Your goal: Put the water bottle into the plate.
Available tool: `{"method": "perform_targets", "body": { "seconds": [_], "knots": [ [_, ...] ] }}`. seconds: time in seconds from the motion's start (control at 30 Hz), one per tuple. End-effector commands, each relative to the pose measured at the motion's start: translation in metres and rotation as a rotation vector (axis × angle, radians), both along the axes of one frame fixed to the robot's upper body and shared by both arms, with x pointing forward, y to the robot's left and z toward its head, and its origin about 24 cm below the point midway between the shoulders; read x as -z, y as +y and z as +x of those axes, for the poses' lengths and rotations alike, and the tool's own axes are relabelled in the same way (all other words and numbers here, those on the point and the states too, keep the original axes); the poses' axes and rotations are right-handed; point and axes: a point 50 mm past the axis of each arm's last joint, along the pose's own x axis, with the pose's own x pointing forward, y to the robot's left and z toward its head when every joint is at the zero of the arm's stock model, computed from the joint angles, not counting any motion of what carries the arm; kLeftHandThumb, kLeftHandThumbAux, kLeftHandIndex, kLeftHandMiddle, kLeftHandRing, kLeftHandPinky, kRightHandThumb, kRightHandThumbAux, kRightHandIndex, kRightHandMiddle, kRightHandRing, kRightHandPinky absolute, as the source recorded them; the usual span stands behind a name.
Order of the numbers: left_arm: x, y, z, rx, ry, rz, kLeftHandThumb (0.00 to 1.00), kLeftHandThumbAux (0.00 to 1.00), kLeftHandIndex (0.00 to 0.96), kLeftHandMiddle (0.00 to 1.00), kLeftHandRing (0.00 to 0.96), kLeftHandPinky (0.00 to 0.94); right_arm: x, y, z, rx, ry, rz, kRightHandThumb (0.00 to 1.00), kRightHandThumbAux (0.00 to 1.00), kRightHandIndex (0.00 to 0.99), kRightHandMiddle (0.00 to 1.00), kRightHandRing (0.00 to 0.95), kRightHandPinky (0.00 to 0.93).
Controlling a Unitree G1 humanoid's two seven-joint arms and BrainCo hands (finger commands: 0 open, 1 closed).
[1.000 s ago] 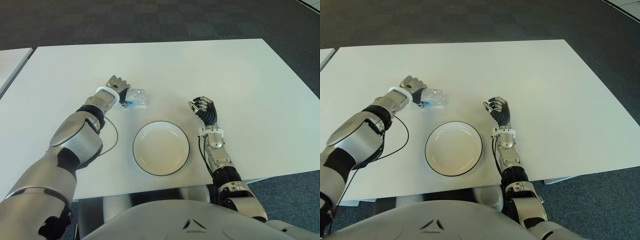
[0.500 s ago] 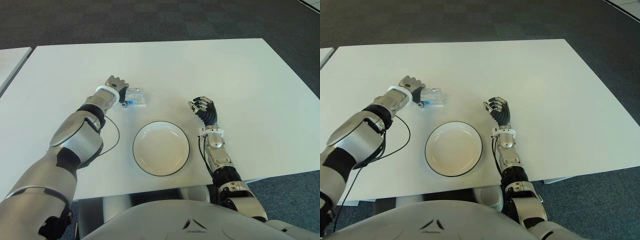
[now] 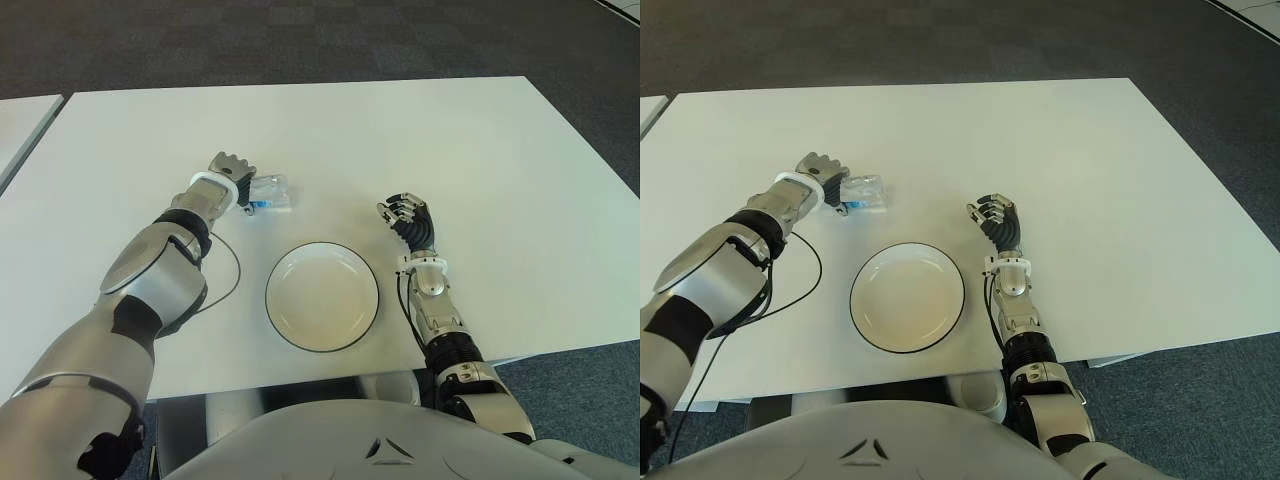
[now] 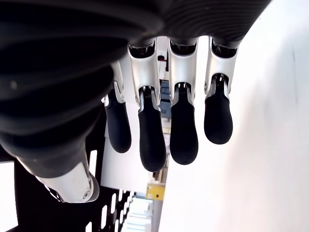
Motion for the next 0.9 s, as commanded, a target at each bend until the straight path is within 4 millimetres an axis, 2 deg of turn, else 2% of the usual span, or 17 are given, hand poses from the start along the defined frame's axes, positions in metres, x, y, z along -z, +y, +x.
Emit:
{"method": "perform_targets", "body": {
  "seconds": [0.03, 0.33, 0.9],
  "knots": [
    [0.011, 0.001, -0.006, -0.042, 0.045, -0.066, 0.851, 0.665, 0.407, 0.563, 0.849, 0.874, 0.002, 0.001, 0.002, 0.003, 0.022, -0.003, 0.708, 0.727, 0.434, 0.605, 0.624, 0.649],
    [-0.005, 0.007, 0.001, -0.087, -0.021, -0.173, 0.85, 0.666, 0.405, 0.56, 0.856, 0.874, 0.003, 0.002, 0.004, 0.003, 0.026, 0.004, 0.709, 0.727, 0.434, 0.607, 0.631, 0.66],
    [-0.057, 0.01, 0.023, -0.033, -0.191, -0.232, 0.85, 0.666, 0.406, 0.558, 0.861, 0.87, 0.001, 0.004, 0.007, 0.002, 0.014, -0.006, 0.709, 0.727, 0.434, 0.61, 0.636, 0.665]
  ]
}}
